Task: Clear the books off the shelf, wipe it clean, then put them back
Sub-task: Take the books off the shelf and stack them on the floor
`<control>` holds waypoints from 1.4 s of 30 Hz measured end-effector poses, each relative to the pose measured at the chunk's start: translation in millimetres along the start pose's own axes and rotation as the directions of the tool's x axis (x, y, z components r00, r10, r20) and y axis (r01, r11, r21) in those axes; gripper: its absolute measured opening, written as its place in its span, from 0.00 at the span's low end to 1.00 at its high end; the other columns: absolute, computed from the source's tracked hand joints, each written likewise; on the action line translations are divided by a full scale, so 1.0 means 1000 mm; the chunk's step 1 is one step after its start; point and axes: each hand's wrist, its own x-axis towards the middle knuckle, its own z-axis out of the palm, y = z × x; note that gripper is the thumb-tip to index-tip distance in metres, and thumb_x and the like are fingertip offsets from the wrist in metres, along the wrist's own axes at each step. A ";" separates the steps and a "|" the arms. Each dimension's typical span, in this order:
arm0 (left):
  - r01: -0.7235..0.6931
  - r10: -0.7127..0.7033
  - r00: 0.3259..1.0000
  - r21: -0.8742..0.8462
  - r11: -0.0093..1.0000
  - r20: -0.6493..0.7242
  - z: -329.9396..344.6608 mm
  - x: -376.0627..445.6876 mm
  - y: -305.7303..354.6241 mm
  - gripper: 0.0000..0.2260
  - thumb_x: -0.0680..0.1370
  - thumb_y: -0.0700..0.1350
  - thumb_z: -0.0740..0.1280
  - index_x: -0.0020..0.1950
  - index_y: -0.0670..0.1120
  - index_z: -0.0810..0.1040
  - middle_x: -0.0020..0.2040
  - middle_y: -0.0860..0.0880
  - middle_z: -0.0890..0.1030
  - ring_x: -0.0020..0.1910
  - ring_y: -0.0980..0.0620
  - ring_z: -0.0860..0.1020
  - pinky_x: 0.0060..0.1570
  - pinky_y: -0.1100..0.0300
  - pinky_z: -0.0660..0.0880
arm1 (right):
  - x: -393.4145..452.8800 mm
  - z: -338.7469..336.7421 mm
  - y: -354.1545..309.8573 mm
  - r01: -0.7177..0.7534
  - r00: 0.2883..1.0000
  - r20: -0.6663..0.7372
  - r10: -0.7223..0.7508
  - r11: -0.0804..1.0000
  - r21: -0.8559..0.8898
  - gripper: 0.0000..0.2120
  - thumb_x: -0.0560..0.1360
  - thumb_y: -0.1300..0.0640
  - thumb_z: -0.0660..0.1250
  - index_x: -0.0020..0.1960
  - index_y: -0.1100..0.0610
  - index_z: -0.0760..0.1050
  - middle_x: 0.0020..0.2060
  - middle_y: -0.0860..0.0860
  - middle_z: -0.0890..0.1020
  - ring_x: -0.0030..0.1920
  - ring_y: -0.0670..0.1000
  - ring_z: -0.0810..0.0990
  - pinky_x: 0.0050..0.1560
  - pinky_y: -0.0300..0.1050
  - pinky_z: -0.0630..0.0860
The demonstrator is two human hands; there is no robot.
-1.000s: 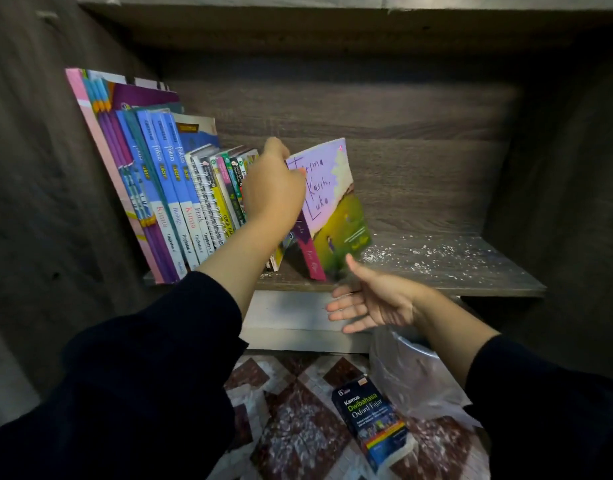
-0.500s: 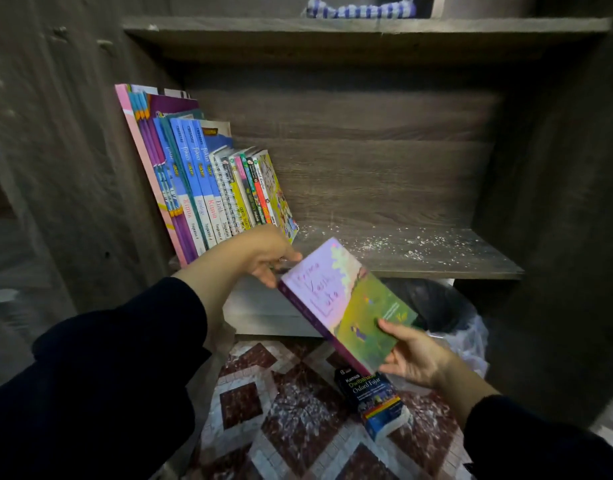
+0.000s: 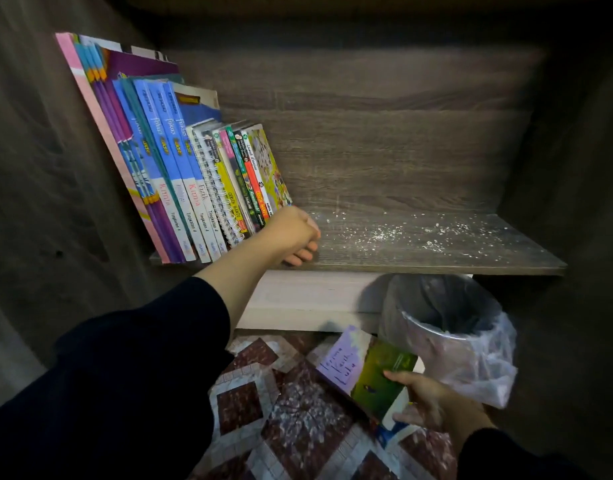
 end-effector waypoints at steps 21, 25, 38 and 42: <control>-0.315 0.341 0.833 0.131 0.940 -0.436 -0.017 0.011 0.004 0.11 0.75 0.36 0.58 0.40 0.48 0.77 0.39 0.45 0.83 0.34 0.45 0.81 0.32 0.55 0.79 | -0.003 0.015 -0.031 -0.049 0.996 -0.090 0.027 0.967 -0.252 0.09 0.77 0.56 0.63 0.47 0.63 0.74 0.39 0.59 0.77 0.37 0.58 0.75 0.44 0.57 0.76; -0.372 0.522 0.473 0.376 0.849 -0.710 -0.053 -0.009 0.025 0.12 0.79 0.39 0.57 0.58 0.43 0.77 0.52 0.44 0.80 0.52 0.45 0.77 0.51 0.53 0.74 | -0.041 0.027 -0.081 0.055 0.990 0.139 0.002 0.912 -0.406 0.11 0.79 0.52 0.61 0.54 0.60 0.73 0.43 0.56 0.80 0.36 0.55 0.82 0.41 0.56 0.80; 0.279 0.605 0.515 0.786 0.551 -0.607 -0.088 0.008 0.034 0.28 0.77 0.60 0.61 0.63 0.37 0.73 0.65 0.38 0.71 0.70 0.39 0.62 0.70 0.46 0.57 | -0.120 0.096 -0.200 0.442 0.845 0.480 -0.234 0.811 -0.383 0.10 0.80 0.53 0.57 0.51 0.55 0.76 0.43 0.50 0.83 0.39 0.46 0.85 0.36 0.43 0.82; 0.255 0.600 0.480 0.756 0.602 -0.640 -0.085 0.017 0.035 0.24 0.76 0.56 0.67 0.61 0.38 0.73 0.61 0.39 0.74 0.66 0.40 0.66 0.68 0.47 0.61 | -0.116 0.123 -0.202 0.553 0.778 0.440 -0.449 0.822 -0.137 0.06 0.79 0.58 0.59 0.51 0.55 0.75 0.46 0.51 0.81 0.36 0.46 0.84 0.32 0.38 0.80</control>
